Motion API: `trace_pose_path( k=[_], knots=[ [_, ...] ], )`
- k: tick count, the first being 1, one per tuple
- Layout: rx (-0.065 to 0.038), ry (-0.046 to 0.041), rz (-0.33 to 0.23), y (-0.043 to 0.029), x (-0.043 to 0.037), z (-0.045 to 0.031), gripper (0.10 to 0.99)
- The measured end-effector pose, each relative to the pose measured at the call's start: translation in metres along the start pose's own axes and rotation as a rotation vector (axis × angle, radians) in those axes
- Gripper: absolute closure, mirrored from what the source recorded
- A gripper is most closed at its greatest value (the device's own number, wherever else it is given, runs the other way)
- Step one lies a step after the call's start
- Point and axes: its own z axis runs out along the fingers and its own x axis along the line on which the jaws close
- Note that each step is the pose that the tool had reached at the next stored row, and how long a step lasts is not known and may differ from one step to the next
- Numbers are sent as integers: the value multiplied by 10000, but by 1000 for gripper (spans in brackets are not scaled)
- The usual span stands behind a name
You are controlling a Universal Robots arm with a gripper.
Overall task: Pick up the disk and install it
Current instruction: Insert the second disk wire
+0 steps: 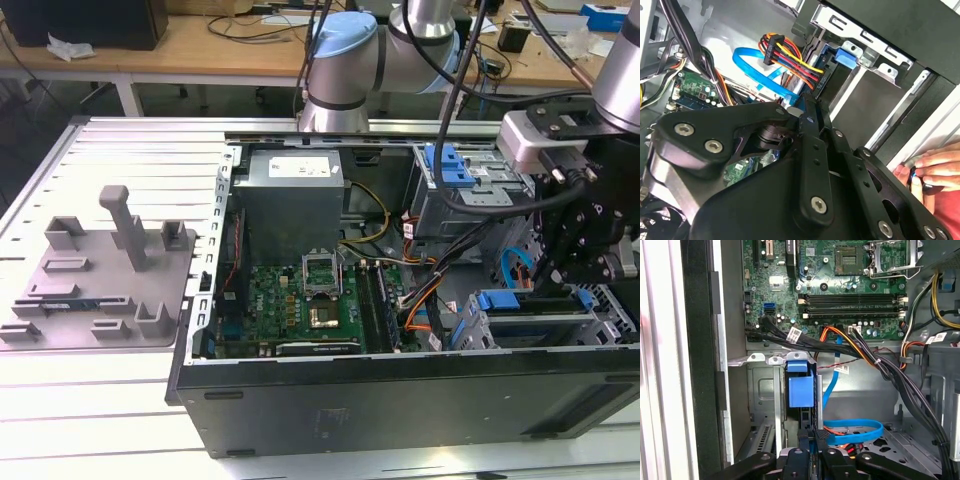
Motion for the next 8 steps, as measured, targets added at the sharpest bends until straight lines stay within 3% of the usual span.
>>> trace_pose_path(
  k=[8],
  knots=[
    [0, 0, 0, -4, 0, 29, 925]
  ],
)
